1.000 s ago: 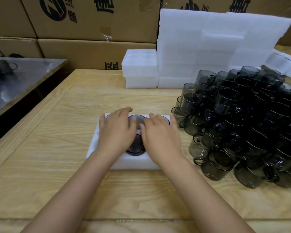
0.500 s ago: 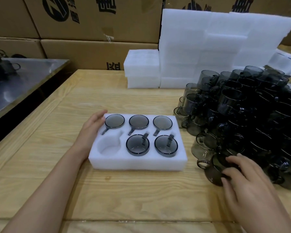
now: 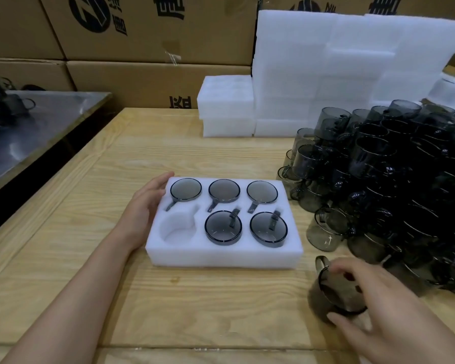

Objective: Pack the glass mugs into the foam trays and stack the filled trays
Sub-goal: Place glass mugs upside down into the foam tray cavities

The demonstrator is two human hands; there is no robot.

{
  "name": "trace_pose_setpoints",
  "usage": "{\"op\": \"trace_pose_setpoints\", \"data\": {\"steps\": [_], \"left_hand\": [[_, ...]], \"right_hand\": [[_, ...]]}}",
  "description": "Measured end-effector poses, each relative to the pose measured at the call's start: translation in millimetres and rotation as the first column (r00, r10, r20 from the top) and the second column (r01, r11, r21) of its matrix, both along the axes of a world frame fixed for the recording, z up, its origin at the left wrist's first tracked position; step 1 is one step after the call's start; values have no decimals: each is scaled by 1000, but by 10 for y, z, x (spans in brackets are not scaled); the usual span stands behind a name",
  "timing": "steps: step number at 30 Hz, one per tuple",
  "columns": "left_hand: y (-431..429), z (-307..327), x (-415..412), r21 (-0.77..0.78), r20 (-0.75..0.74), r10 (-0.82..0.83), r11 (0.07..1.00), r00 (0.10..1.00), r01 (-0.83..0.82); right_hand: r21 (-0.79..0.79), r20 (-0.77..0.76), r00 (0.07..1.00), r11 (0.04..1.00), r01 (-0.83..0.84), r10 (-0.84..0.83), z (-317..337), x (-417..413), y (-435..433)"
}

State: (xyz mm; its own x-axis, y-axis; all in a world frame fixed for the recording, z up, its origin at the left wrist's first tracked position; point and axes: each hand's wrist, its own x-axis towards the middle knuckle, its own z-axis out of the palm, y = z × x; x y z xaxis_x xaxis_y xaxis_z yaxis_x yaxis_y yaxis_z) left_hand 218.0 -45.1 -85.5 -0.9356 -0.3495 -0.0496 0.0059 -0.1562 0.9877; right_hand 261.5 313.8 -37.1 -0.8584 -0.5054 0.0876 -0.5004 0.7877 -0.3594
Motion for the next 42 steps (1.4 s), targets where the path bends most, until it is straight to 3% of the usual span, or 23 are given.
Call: {"op": "trace_pose_setpoints", "data": {"steps": [6, 13, 18, 21, 27, 37, 40, 42], "left_hand": [[-2, 20, 9, 20, -28, -39, 999, 999, 40], [17, 18, 8, -90, -28, -32, 995, 999, 30], [34, 16, 11, -169, -22, -4, 986, 1000, 0], [24, 28, 16, -153, 6, -9, 988, 1000, 10], [1, 18, 4, -122, 17, -33, 992, 999, 35], [14, 21, 17, -138, -12, -74, 988, 997, 72], [32, 42, 20, -186, -13, -74, 980, 997, 70], [56, 75, 49, -241, -17, -68, 969, 998, 62]], "right_hand": [[-393, -240, 969, 919, -38, -63, 397, -102, -454], [-497, -79, 981, 846, -192, 176, 367, -261, -1755], [-378, -130, 975, 900, -215, 179, 142, -365, -2071], [-354, -181, 970, 910, -217, 161, 108, -388, -2074], [-227, -97, 973, 947, -227, 210, 164, -470, -2023], [-92, -225, 935, 950, -299, 273, -19, -406, -2046], [-38, -212, 945, 964, -264, 250, -46, -341, -1989], [81, -263, 939, 975, -206, 220, -115, -248, -1932]]}}
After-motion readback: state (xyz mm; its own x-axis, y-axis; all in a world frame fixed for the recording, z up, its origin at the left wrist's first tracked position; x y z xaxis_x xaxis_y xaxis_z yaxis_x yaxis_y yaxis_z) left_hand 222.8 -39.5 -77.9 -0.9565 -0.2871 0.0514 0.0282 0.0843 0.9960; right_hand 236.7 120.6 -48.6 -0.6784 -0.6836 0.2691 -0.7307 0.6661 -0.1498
